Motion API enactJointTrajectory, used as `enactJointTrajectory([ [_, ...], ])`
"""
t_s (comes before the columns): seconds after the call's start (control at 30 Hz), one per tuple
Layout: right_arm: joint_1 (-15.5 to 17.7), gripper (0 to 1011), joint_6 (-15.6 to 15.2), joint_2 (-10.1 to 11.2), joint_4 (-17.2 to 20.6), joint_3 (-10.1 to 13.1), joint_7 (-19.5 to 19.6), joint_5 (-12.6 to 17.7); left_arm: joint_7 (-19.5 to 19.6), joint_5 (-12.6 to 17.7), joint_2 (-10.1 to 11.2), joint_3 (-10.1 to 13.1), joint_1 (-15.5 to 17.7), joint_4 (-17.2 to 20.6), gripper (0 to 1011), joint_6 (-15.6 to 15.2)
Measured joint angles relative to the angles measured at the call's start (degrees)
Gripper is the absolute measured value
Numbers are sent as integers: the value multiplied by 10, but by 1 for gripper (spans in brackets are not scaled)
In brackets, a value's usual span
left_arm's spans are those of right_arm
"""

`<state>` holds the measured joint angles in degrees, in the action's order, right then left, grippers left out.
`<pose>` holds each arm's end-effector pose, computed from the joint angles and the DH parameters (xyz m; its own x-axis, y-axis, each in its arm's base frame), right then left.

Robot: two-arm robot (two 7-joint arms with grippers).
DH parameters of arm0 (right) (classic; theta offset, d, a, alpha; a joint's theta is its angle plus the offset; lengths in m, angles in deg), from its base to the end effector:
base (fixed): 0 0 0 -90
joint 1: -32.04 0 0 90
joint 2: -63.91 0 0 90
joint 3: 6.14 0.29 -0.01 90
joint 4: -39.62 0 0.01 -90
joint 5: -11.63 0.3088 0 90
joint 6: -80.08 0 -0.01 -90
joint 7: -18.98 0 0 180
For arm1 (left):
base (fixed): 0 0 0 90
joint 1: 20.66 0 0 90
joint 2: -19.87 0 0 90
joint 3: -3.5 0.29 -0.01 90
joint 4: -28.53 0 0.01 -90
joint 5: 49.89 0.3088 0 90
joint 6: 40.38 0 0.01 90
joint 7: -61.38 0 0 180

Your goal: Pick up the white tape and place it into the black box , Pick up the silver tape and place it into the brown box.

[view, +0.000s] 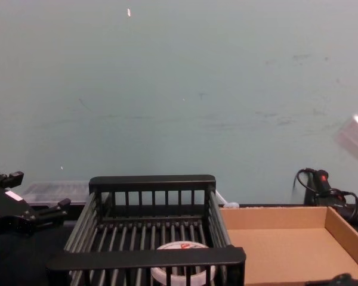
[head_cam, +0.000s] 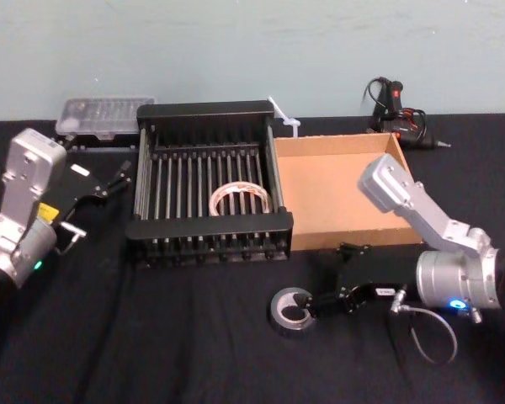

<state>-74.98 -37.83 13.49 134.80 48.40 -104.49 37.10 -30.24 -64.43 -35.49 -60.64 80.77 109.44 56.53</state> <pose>0.3520 -0.0278 -0.2421 0.8596 -0.5097 -0.0362 0.4031 0.7201 -0.5647 0.3581 0.0826 -0.3022 0.2923 0.8803 0.3737 -0.9552 0.2875 0.0701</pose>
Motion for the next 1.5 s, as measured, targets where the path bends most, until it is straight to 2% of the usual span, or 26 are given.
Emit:
enactJointTrajectory([
  [0.2, -16, 1002, 0, -13, -20, -19, -4, -12, 0, 0, 0, 0, 0, 0, 1001, 0],
  [0.47, -29, 1003, 1, -30, -43, -32, -3, -26, 0, 0, 0, 0, 0, 0, 1001, 0],
  [0.8, -34, 1003, 4, -41, -63, -36, -2, -39, 0, 0, 0, 0, 0, 0, 1001, 0],
  [1.5, -35, 1002, 3, -51, -76, -34, -4, -53, 0, 0, 0, 0, 0, 0, 1001, 0],
])
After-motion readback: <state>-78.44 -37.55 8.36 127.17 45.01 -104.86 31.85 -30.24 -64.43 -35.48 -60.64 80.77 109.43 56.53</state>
